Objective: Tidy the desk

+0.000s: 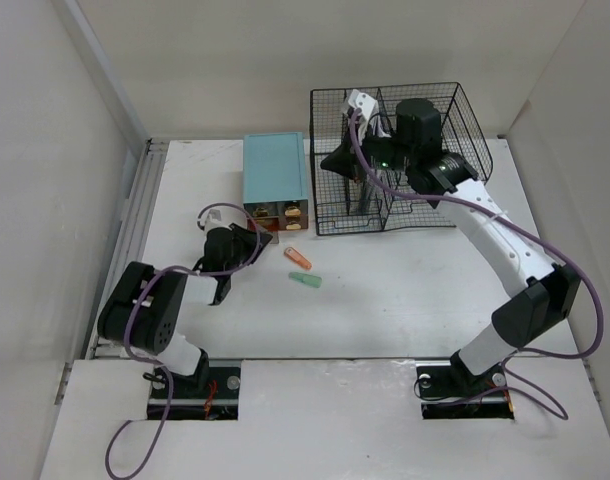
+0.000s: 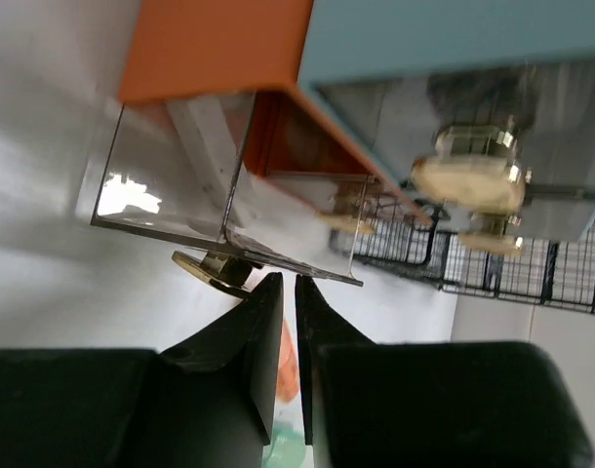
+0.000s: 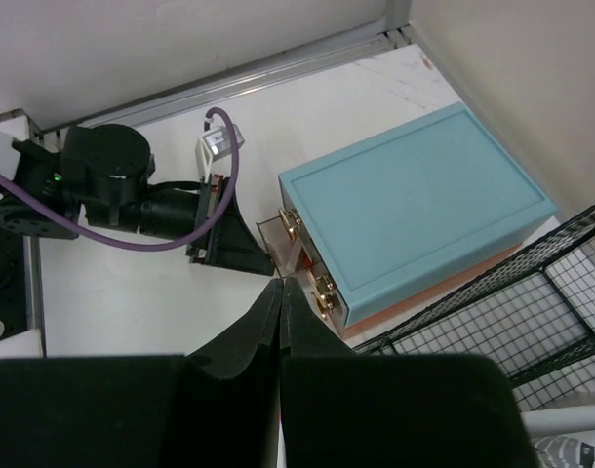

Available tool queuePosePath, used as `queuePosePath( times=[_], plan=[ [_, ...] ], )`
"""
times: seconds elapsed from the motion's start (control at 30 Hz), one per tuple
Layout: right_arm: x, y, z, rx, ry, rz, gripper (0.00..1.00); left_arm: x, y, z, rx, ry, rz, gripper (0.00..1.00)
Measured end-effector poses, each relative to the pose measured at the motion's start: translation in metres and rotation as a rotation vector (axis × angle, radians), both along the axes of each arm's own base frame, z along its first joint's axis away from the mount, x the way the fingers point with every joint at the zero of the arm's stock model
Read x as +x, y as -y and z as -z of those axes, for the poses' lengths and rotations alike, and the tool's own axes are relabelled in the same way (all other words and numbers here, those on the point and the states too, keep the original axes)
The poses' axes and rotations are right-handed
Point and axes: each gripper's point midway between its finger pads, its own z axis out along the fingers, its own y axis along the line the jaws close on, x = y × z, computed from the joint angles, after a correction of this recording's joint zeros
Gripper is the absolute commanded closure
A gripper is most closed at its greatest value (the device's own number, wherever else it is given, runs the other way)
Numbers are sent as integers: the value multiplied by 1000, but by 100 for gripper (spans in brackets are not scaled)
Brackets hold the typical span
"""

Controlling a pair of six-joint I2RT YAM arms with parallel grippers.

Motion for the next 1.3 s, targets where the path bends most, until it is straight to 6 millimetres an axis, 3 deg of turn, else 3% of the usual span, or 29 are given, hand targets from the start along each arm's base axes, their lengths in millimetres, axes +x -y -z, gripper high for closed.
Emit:
queuePosePath(
  times=[0.23, 0.4, 0.5, 0.53, 0.57, 0.6, 0.63, 0.67, 0.7, 0.77, 0.83, 0.93, 1.3],
  plan=[
    [-2, 2, -1, 18, -11, -19, 100, 34, -5, -2, -30, 24, -15, 89],
    [-3, 1, 2, 17, -21, -23, 100, 50, -11, -4, -60, 41, -22, 87],
    [-3, 2, 5, 14, -29, -22, 100, 49, -7, -3, -74, 39, 2, 80],
    [-3, 2, 6, 13, -29, -22, 93, 49, -6, -4, -80, 43, 11, 77],
    [-3, 2, 6, 12, -27, -23, 63, 49, -5, -6, -85, 49, 18, 71],
    [-3, 2, 6, 12, -29, -23, 55, 48, -3, -8, -86, 61, 30, 58],
    [-3, 1, 6, 11, -20, -28, 45, 45, -2, -8, -87, 67, 35, 51],
    [-4, 1, 6, 8, -12, -36, 25, 40, -3, -10, -111, 83, 26, 41],
    [-4, 1, 6, 6, -10, -38, 21, 36, -1, -13, -114, 100, 38, 41],
    [-5, 1, 6, 1, 7, -50, 22, 23, 2, -11, -93, 109, 44, 38],
    [-5, 1, 6, -3, 16, -53, 42, 7, 8, 1, -74, 81, 63, 38],
    [-4, 1, 7, -9, 24, -55, 55, -7, 20, 13, -62, 48, 98, 43],
    [-4, 1, 9, -10, 24, -55, 61, 22, 43, 22, -129, 68, 97, 50]
  ],
)
